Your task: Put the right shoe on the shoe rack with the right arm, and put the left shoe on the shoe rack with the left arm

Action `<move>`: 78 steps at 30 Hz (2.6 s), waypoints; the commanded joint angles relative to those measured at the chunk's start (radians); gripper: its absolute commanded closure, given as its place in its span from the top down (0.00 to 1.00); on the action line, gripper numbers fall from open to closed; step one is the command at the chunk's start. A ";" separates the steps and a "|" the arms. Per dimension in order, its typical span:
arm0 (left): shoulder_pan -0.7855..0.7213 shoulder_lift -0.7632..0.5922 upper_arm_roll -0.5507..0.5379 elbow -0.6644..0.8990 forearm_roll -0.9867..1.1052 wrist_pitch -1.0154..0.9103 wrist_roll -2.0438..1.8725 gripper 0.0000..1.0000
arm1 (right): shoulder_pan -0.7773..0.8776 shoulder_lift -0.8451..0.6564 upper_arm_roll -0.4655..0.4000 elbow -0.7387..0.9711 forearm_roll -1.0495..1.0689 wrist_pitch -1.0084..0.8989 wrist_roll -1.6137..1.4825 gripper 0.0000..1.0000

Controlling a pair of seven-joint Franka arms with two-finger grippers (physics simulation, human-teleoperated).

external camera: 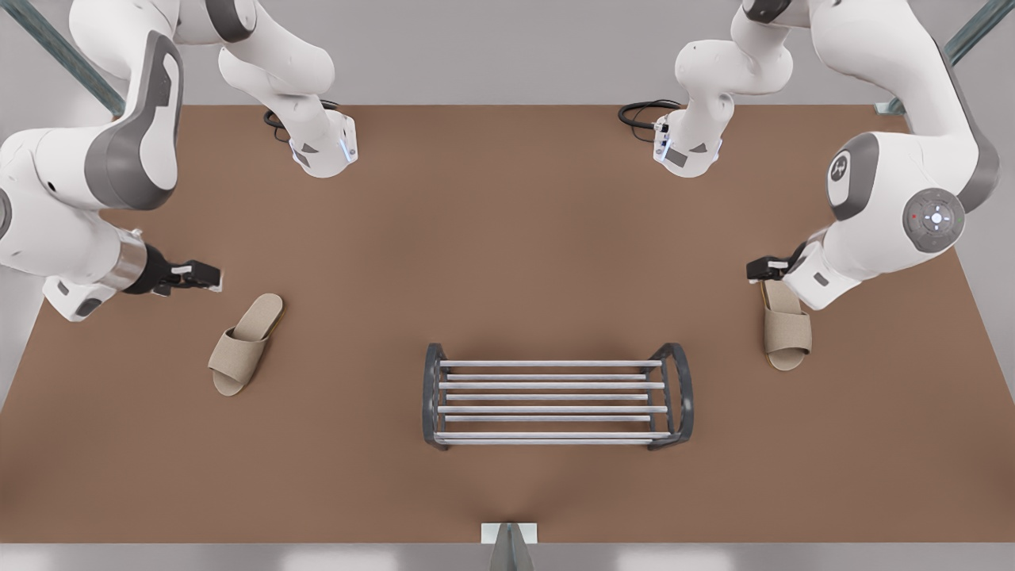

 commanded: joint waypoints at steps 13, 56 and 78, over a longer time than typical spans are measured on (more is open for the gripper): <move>0.324 -0.176 0.002 -1.147 0.441 2.001 -0.004 0.99 | -0.068 -0.358 0.029 -0.781 -0.092 0.814 0.004 1.00; 0.683 0.304 0.000 -0.960 0.674 2.005 -0.007 0.96 | -0.628 -0.050 0.046 -1.350 -0.382 2.082 -0.126 1.00; 0.702 0.307 -0.035 -0.943 0.676 2.005 -0.009 0.96 | -0.563 0.059 0.179 -1.357 -0.207 2.082 -0.097 1.00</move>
